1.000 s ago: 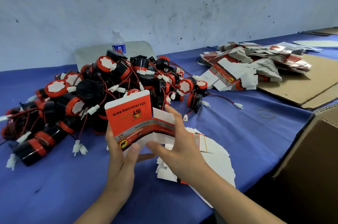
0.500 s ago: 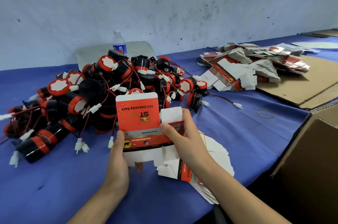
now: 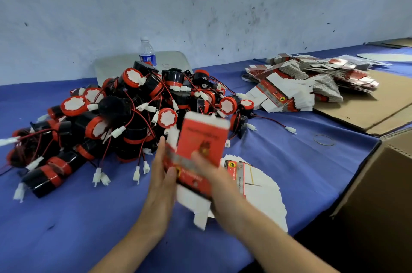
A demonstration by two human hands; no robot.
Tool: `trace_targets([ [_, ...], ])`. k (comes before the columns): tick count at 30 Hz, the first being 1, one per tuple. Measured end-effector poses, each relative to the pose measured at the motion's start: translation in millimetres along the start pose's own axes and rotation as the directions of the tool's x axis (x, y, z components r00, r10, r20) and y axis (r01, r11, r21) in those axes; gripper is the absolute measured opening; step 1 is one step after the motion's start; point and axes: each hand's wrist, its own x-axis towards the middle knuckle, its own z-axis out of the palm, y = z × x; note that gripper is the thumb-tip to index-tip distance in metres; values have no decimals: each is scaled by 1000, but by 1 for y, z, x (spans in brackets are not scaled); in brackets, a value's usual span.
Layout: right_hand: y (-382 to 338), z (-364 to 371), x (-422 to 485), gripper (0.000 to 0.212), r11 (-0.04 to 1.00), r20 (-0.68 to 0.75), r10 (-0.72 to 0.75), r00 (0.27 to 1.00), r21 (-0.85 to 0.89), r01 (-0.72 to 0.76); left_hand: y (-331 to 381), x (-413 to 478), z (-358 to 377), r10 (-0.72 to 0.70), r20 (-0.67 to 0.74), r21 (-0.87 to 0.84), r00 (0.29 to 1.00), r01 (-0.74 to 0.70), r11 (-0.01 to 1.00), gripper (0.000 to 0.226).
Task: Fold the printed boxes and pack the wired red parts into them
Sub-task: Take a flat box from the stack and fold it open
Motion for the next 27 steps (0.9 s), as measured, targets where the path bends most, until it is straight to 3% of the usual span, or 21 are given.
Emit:
trace_targets([
  [3,-26,-21,12,56,988,-207,41,977,152,-9,13,5,-3,-53,-81,-126,995,43,991,69],
  [6,-39,-36,15,40,975,-270,130,954,209,-74,13,0,-6,42,-12,-24,999,-42,999,95],
  [10,-31,-34,17,44,967,-275,235,932,159,-197,6,-18,-5,172,195,334,966,-231,914,95],
  [13,-19,-18,14,44,949,-197,310,930,132,-288,-3,-23,-1,126,80,402,989,-148,904,99],
  [15,-12,-9,11,41,936,-77,351,933,67,-346,-4,-26,0,7,-9,291,1000,-4,957,70],
  [17,-7,-3,8,43,929,-25,369,929,29,-368,-5,-25,-1,-21,-185,233,983,65,970,61],
  [20,-5,-5,12,23,965,-169,224,960,-100,-243,4,-21,1,121,-303,179,945,-68,981,32],
  [21,-9,-7,13,40,962,-238,145,960,-194,-193,7,-18,2,163,-282,164,945,-120,979,38],
  [23,-15,-14,15,76,917,-327,-34,945,-387,-101,13,-14,0,239,-229,195,944,-196,961,85],
  [24,-20,-16,15,83,895,-339,-121,933,-443,-45,13,-13,-4,260,-203,214,944,-217,953,101],
  [27,-29,-17,14,70,700,-82,-382,921,-676,230,16,-14,-8,340,-90,196,936,-318,928,98],
])
